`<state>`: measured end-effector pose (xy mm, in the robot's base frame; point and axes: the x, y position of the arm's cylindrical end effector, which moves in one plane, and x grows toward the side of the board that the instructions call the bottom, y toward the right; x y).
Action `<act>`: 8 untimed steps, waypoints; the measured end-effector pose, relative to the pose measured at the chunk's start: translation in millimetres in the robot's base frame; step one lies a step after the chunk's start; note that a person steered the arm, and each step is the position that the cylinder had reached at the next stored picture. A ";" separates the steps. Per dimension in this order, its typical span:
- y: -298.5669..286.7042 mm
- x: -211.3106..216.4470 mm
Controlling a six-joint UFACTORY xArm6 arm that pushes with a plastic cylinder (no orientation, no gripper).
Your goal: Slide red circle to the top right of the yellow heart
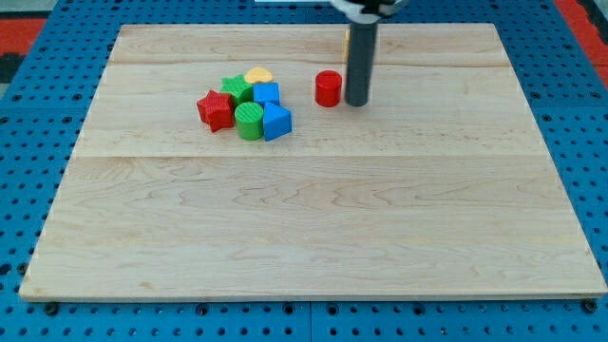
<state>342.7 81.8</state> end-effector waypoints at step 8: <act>-75.6 14.3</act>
<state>357.1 6.2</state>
